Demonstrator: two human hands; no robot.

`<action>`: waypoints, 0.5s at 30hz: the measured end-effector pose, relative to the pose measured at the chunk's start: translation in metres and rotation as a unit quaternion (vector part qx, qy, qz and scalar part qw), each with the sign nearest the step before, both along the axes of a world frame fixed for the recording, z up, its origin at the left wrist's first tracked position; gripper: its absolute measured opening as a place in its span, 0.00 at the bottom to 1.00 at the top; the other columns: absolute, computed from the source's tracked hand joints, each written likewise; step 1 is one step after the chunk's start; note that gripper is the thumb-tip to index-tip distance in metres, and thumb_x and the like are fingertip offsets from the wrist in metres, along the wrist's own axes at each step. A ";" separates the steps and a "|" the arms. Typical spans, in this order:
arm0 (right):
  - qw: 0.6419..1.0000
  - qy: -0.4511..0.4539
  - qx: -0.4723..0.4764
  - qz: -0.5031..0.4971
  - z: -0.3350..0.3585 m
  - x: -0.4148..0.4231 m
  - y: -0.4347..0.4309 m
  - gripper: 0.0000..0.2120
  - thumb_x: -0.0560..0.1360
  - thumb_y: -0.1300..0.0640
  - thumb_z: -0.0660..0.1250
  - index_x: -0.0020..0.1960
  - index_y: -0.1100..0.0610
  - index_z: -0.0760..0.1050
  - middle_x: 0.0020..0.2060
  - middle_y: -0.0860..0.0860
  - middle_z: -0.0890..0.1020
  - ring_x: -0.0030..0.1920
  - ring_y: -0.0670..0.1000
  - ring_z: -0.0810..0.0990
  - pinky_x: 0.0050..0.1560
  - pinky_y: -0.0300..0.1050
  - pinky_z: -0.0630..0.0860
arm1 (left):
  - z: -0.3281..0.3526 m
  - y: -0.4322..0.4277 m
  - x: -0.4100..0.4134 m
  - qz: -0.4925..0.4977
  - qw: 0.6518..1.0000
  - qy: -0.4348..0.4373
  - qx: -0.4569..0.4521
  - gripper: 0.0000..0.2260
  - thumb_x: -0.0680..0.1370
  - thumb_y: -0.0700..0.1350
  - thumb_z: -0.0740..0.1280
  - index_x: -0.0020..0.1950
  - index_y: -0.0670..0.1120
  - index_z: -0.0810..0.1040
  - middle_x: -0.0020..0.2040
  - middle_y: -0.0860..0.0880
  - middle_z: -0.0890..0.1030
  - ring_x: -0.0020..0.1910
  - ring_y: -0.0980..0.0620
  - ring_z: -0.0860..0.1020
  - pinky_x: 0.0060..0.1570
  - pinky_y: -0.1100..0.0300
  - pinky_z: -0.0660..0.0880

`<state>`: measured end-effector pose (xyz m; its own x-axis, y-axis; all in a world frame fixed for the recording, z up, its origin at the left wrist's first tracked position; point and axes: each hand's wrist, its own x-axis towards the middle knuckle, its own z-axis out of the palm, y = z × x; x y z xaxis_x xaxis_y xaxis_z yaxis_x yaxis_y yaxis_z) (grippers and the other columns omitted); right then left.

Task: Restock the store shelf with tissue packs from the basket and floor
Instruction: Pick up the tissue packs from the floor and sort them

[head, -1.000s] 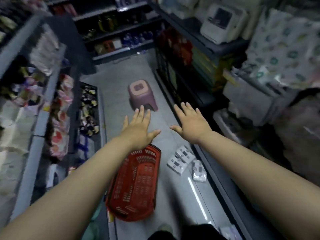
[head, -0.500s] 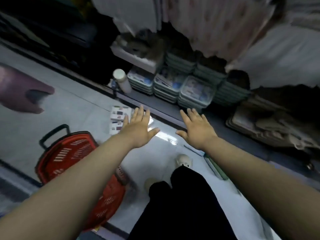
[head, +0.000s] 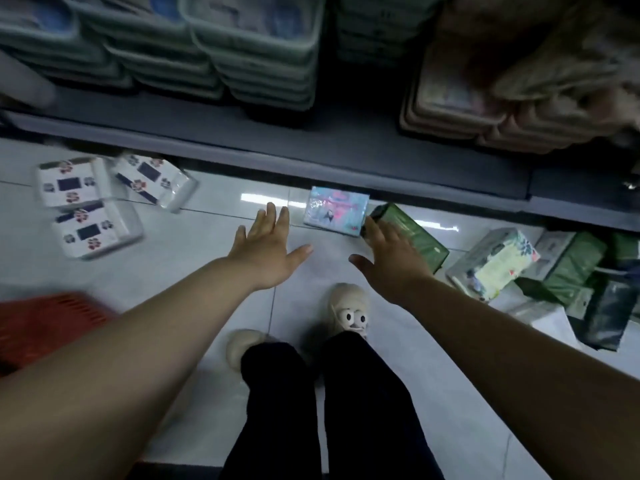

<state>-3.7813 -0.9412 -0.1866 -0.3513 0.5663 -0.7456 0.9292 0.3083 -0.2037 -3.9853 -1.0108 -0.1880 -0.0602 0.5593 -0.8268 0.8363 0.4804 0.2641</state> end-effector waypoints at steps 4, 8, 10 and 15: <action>0.999 0.007 -0.014 -0.033 -0.084 0.024 0.008 0.36 0.80 0.40 0.56 0.80 0.53 0.44 0.79 0.53 0.50 0.79 0.54 0.47 0.76 0.52 0.51 | -0.085 0.018 0.022 0.009 1.000 -0.002 0.000 0.36 0.81 0.63 0.52 0.79 0.48 0.36 0.79 0.48 0.35 0.78 0.50 0.38 0.75 0.48 0.42; 0.995 0.031 -0.036 -0.092 -0.163 0.030 0.015 0.33 0.80 0.43 0.59 0.79 0.56 0.52 0.76 0.57 0.62 0.74 0.59 0.62 0.71 0.52 0.64 | -0.166 0.035 0.034 0.117 0.992 -0.039 -0.004 0.38 0.81 0.60 0.56 0.79 0.44 0.39 0.80 0.46 0.40 0.79 0.49 0.42 0.76 0.53 0.46; 0.983 0.051 -0.046 -0.171 -0.198 0.027 0.020 0.29 0.80 0.46 0.61 0.76 0.57 0.59 0.71 0.58 0.69 0.69 0.60 0.69 0.63 0.47 0.68 | -0.201 0.045 0.040 0.195 0.979 -0.064 -0.011 0.37 0.81 0.57 0.58 0.79 0.44 0.40 0.80 0.46 0.43 0.79 0.48 0.48 0.73 0.59 0.51; 0.912 0.123 -0.061 -0.386 -0.267 0.004 0.028 0.29 0.73 0.49 0.68 0.69 0.61 0.67 0.61 0.56 0.77 0.61 0.57 0.77 0.59 0.44 0.72 | -0.262 0.063 0.044 0.315 0.945 -0.083 -0.034 0.34 0.82 0.52 0.59 0.80 0.47 0.41 0.78 0.47 0.57 0.73 0.46 0.63 0.60 0.62 0.62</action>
